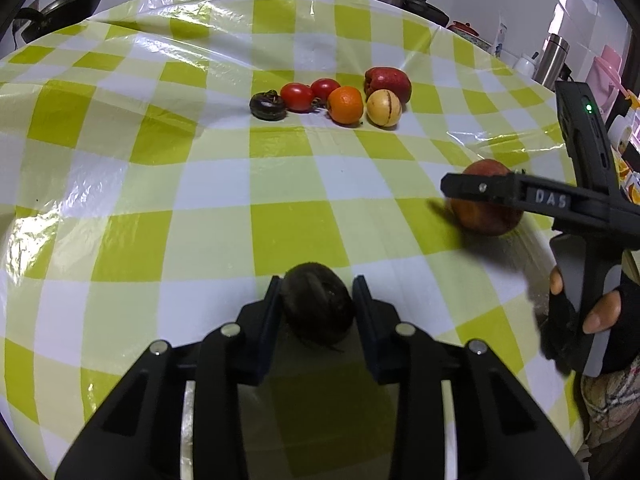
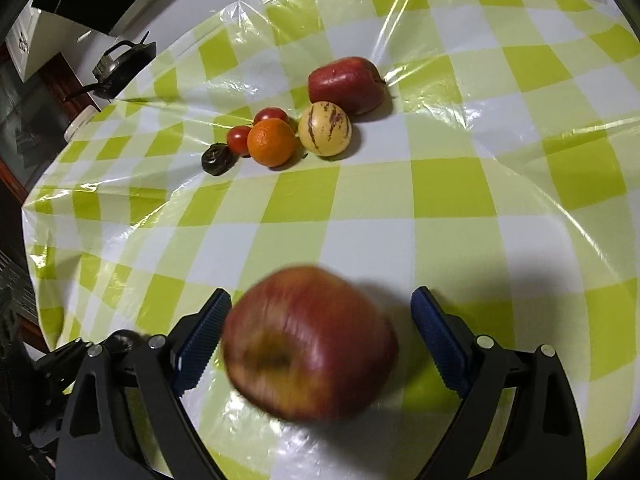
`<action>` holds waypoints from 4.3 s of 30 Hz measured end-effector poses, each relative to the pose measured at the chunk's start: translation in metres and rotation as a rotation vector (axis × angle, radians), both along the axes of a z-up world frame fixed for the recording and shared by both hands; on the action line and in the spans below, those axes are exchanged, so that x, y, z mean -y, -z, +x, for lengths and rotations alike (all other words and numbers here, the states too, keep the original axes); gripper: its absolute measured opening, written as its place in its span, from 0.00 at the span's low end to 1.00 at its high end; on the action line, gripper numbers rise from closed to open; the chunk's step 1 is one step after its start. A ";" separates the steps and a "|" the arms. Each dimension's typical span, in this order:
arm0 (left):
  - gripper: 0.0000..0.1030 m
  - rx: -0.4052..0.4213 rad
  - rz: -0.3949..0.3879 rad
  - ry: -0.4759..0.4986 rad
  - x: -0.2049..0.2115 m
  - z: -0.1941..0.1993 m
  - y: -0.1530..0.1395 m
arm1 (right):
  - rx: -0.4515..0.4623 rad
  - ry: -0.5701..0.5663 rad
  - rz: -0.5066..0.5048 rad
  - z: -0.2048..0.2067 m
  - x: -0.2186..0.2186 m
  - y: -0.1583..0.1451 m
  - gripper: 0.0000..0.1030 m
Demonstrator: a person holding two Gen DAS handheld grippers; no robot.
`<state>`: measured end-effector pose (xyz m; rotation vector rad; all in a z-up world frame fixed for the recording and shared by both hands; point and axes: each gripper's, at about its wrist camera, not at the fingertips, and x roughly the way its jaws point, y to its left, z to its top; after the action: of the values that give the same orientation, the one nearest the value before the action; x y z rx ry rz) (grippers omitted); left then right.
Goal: Organize fruits
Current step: 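Lift the dark plum with the left tool while the right tool holds the apple, then carry the plum and apple over the white box with both tools, then open both tools to drop the plum and apple into the box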
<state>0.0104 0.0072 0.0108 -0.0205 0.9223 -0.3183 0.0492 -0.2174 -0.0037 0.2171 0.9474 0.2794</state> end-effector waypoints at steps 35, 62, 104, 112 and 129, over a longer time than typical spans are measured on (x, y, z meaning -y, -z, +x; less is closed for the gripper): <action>0.34 0.031 -0.011 -0.048 -0.015 -0.023 -0.007 | 0.070 -0.060 0.067 -0.060 -0.011 -0.013 0.65; 0.34 0.102 -0.022 -0.177 -0.097 -0.091 -0.029 | 0.047 -0.266 0.110 -0.108 -0.115 -0.023 0.65; 0.34 -0.294 -0.050 -0.865 -0.415 -0.380 0.109 | -0.226 -1.144 -0.221 -0.336 -0.507 0.109 0.65; 0.34 -0.400 -0.062 -0.925 -0.437 -0.379 0.146 | -0.172 -1.202 -0.426 -0.357 -0.563 0.145 0.65; 0.77 -0.248 -0.013 -1.055 -0.431 -0.403 0.126 | -0.053 -1.198 -0.374 -0.344 -0.559 0.103 0.84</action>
<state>-0.3924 0.4386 -0.1148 -0.5491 1.0320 0.6720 -0.2946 0.3413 -0.1069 -0.7297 1.0737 1.1780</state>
